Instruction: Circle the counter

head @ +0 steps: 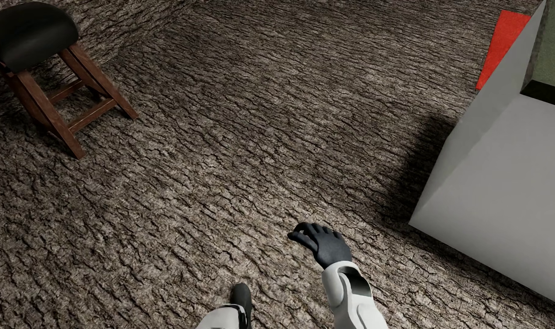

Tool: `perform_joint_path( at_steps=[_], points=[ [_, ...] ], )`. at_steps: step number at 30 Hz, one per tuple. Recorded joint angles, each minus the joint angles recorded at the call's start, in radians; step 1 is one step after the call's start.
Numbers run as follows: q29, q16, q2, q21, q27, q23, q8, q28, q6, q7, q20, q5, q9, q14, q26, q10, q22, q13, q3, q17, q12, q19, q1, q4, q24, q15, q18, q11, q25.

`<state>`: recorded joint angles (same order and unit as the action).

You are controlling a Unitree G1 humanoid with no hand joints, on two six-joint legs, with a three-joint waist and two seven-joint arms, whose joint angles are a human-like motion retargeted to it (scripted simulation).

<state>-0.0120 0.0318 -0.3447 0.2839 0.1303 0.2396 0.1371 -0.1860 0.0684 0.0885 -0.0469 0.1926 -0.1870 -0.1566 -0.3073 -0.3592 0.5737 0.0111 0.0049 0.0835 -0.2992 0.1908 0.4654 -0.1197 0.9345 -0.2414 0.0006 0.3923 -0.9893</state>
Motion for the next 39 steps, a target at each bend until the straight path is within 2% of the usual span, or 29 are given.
perform_joint_path(
  at_steps=[2, 3, 4, 5, 6, 7, 8, 9, 11, 13, 15, 17, 18, 20, 21, 22, 24, 25, 26, 27, 28, 29, 30, 31, 32, 34, 36, 37, 39],
  points=[
    [-0.009, -0.043, 0.033, -0.051, 0.164, 0.281, -0.032, 0.050, -0.030, 0.059, -0.093, -0.050, -0.007, 0.128, -0.009, -0.190, -0.027, -0.004, 0.013, -0.012, -0.048, -0.056, -0.012, -0.025, -0.075, 0.159, 0.018, 0.219, -0.076],
    [-0.051, -0.059, 0.113, -0.090, 0.298, 0.464, -0.073, 0.065, -0.046, 0.094, -0.122, -0.090, -0.011, 0.186, -0.017, -0.236, -0.015, 0.008, 0.023, -0.025, -0.059, -0.169, -0.035, -0.032, -0.095, 0.234, 0.012, 0.414, -0.108],
    [-0.127, -0.070, 0.213, -0.118, 0.355, 0.662, -0.126, 0.071, -0.062, 0.131, -0.135, -0.151, -0.013, 0.231, -0.029, -0.251, 0.014, 0.021, 0.032, 0.001, -0.054, -0.264, -0.070, -0.036, -0.099, 0.330, 0.009, 0.607, -0.210],
    [-0.276, -0.056, 0.317, -0.023, 0.365, 0.784, -0.177, 0.057, -0.079, 0.161, -0.133, -0.224, -0.014, 0.268, -0.043, -0.251, 0.049, 0.018, 0.036, 0.019, -0.033, -0.252, -0.108, -0.034, -0.080, 0.373, 0.010, 0.758, -0.347],
    [-0.379, -0.028, 0.414, 0.084, 0.240, 0.812, -0.222, 0.031, -0.096, 0.183, -0.112, -0.283, -0.016, 0.301, -0.043, -0.243, 0.079, -0.007, 0.033, 0.063, -0.009, -0.207, -0.149, -0.030, -0.039, 0.319, 0.012, 0.860, -0.474],
    [-0.373, -0.001, 0.502, 0.100, 0.101, 0.758, -0.263, 0.017, -0.111, 0.197, -0.100, -0.328, -0.016, 0.326, -0.025, -0.224, 0.100, -0.056, 0.022, 0.109, 0.013, -0.194, -0.190, -0.020, -0.004, 0.285, 0.011, 0.919, -0.526],
    [-0.332, 0.007, 0.582, -0.013, 0.045, 0.694, -0.290, 0.017, -0.124, 0.208, -0.089, -0.349, -0.016, 0.344, -0.017, -0.198, 0.101, -0.124, 0.007, 0.124, 0.027, -0.192, -0.234, -0.006, 0.012, 0.284, 0.008, 0.934, -0.460],
    [-0.292, 0.015, 0.654, -0.176, 0.047, 0.631, -0.308, 0.024, -0.133, 0.217, -0.086, -0.357, -0.014, 0.362, 0.003, -0.173, 0.104, -0.209, -0.009, 0.109, 0.032, -0.211, -0.278, 0.009, 0.013, 0.289, 0.003, 0.903, -0.343],
    [-0.196, 0.020, 0.763, -0.453, 0.127, 0.520, -0.325, 0.030, -0.144, 0.226, -0.095, -0.353, -0.008, 0.402, 0.016, -0.131, 0.105, -0.336, -0.033, 0.012, 0.068, -0.202, -0.358, 0.034, 0.008, 0.247, -0.010, 0.716, -0.101],
    [-0.038, 0.038, 0.784, -0.556, 0.191, 0.446, -0.400, 0.029, -0.150, 0.227, -0.076, -0.381, -0.002, 0.439, 0.010, -0.094, 0.113, -0.411, -0.047, -0.071, 0.128, -0.187, -0.424, 0.053, 0.014, 0.247, -0.027, 0.338, 0.011],
    [0.029, 0.056, 0.747, -0.543, 0.245, 0.434, -0.513, 0.021, -0.152, 0.216, -0.031, -0.392, 0.004, 0.466, -0.001, -0.049, 0.153, -0.449, -0.056, -0.126, 0.215, -0.188, -0.486, 0.081, 0.037, 0.339, -0.043, -0.133, 0.000],
    [-0.054, 0.064, 0.807, -0.467, 0.259, 0.461, -0.490, 0.014, -0.149, 0.211, 0.023, -0.390, 0.006, 0.501, 0.000, -0.012, 0.196, -0.452, -0.060, -0.132, 0.291, -0.332, -0.558, 0.112, 0.066, 0.234, -0.060, -0.293, -0.083],
    [-0.103, 0.065, 0.846, -0.401, 0.226, 0.482, -0.435, 0.018, -0.143, 0.217, 0.039, -0.391, 0.005, 0.517, 0.008, 0.005, 0.191, -0.438, -0.062, -0.113, 0.304, -0.253, -0.602, 0.116, 0.076, 0.263, -0.071, -0.241, -0.164],
    [-0.110, 0.054, 0.851, -0.331, 0.194, 0.469, -0.482, 0.040, -0.132, 0.217, 0.055, -0.425, 0.007, 0.529, 0.038, 0.031, 0.140, -0.410, -0.068, -0.087, 0.292, -0.140, -0.694, 0.118, 0.063, 0.310, -0.095, -0.126, -0.322],
    [-0.069, 0.049, 0.831, -0.367, 0.198, 0.422, -0.555, 0.035, -0.126, 0.192, 0.070, -0.468, 0.010, 0.513, 0.054, 0.034, 0.114, -0.419, -0.074, -0.111, 0.284, -0.073, -0.730, 0.110, 0.043, 0.336, -0.106, -0.066, -0.334],
    [-0.025, 0.047, 0.807, -0.426, 0.214, 0.370, -0.594, 0.029, -0.114, 0.167, 0.082, -0.493, 0.014, 0.476, 0.069, 0.015, 0.084, -0.428, -0.083, -0.150, 0.268, -0.015, -0.763, 0.096, 0.014, 0.407, -0.102, -0.021, -0.301],
    [0.017, 0.054, 0.785, -0.532, 0.229, 0.346, -0.605, 0.025, -0.072, 0.149, 0.074, -0.476, 0.014, 0.367, 0.068, -0.121, 0.007, -0.380, -0.093, -0.213, 0.188, -0.015, -0.767, 0.033, -0.038, 0.303, -0.072, 0.111, -0.139],
    [-0.011, 0.049, 0.764, -0.549, 0.238, 0.390, -0.608, 0.031, -0.048, 0.167, 0.056, -0.442, 0.012, 0.275, 0.045, -0.251, -0.026, -0.326, -0.093, -0.209, 0.137, -0.018, -0.722, -0.017, -0.050, 0.258, -0.028, 0.132, -0.085],
    [-0.068, 0.039, 0.728, -0.526, 0.259, 0.465, -0.605, 0.027, -0.026, 0.192, 0.037, -0.394, 0.011, 0.188, 0.024, -0.406, -0.044, -0.252, -0.089, -0.178, 0.089, -0.022, -0.666, -0.079, -0.053, 0.236, -0.003, 0.116, -0.092],
    [-0.118, 0.031, 0.688, -0.456, 0.271, 0.550, -0.591, 0.009, -0.006, 0.198, 0.029, -0.341, 0.010, 0.086, 0.011, -0.550, -0.052, -0.173, -0.081, -0.129, 0.046, -0.027, -0.595, -0.131, -0.049, 0.222, 0.038, 0.084, -0.172],
    [-0.196, 0.022, 0.649, -0.336, 0.240, 0.622, -0.572, -0.004, 0.012, 0.147, 0.028, -0.294, 0.009, 0.050, 0.000, -0.649, -0.040, -0.088, -0.071, -0.074, 0.018, -0.031, -0.510, -0.120, -0.040, 0.211, 0.014, 0.048, -0.315],
    [-0.238, 0.019, 0.610, -0.214, 0.172, 0.650, -0.550, -0.021, 0.024, 0.089, 0.027, -0.256, 0.011, 0.128, -0.005, -0.693, -0.027, -0.006, -0.063, -0.026, -0.003, -0.036, -0.428, -0.075, -0.023, 0.203, -0.013, 0.012, -0.474],
    [-0.236, 0.024, 0.578, -0.147, 0.110, 0.640, -0.528, -0.041, 0.031, 0.071, 0.024, -0.223, 0.015, 0.242, -0.008, -0.689, -0.013, 0.064, -0.058, -0.001, -0.019, -0.040, -0.363, -0.067, -0.003, 0.193, -0.001, -0.018, -0.582],
    [-0.203, 0.031, 0.542, -0.137, 0.081, 0.606, -0.503, -0.049, 0.037, 0.106, 0.014, -0.191, 0.021, 0.304, -0.010, -0.639, 0.002, 0.116, -0.053, 0.002, -0.029, -0.044, -0.316, -0.101, 0.003, 0.185, 0.039, -0.054, -0.624],
    [-0.142, 0.035, 0.501, -0.178, 0.072, 0.553, -0.477, -0.046, 0.044, 0.157, 0.002, -0.162, 0.026, 0.333, -0.012, -0.542, 0.013, 0.151, -0.046, -0.020, -0.039, -0.049, -0.287, -0.139, 0.004, 0.181, 0.052, -0.097, -0.590],
    [-0.038, 0.038, 0.430, -0.309, 0.057, 0.437, -0.421, -0.042, 0.060, 0.275, -0.013, -0.118, 0.032, 0.332, -0.012, -0.248, 0.029, 0.197, -0.029, -0.086, -0.046, -0.060, -0.250, -0.157, 0.009, 0.167, 0.107, -0.167, -0.354],
    [0.007, 0.032, 0.381, -0.346, 0.011, 0.347, -0.372, -0.033, 0.063, 0.285, -0.027, -0.098, 0.027, 0.253, -0.005, -0.026, 0.028, 0.217, -0.015, -0.109, -0.045, -0.069, -0.184, -0.077, -0.001, 0.119, 0.034, -0.171, -0.126],
    [0.023, 0.031, 0.356, -0.332, 0.005, 0.317, -0.358, -0.032, 0.061, 0.274, -0.020, -0.093, 0.025, 0.188, 0.003, 0.028, 0.026, 0.215, -0.014, -0.100, -0.043, -0.073, -0.146, -0.032, 0.003, 0.088, 0.008, -0.162, -0.073],
    [0.044, 0.031, 0.295, -0.282, 0.025, 0.280, -0.371, -0.034, 0.061, 0.515, -0.003, -0.080, 0.028, 0.183, 0.006, 0.046, 0.016, 0.173, -0.025, -0.054, -0.029, -0.081, -0.137, -0.040, 0.015, 0.021, 0.029, -0.136, -0.091]
  ],
)
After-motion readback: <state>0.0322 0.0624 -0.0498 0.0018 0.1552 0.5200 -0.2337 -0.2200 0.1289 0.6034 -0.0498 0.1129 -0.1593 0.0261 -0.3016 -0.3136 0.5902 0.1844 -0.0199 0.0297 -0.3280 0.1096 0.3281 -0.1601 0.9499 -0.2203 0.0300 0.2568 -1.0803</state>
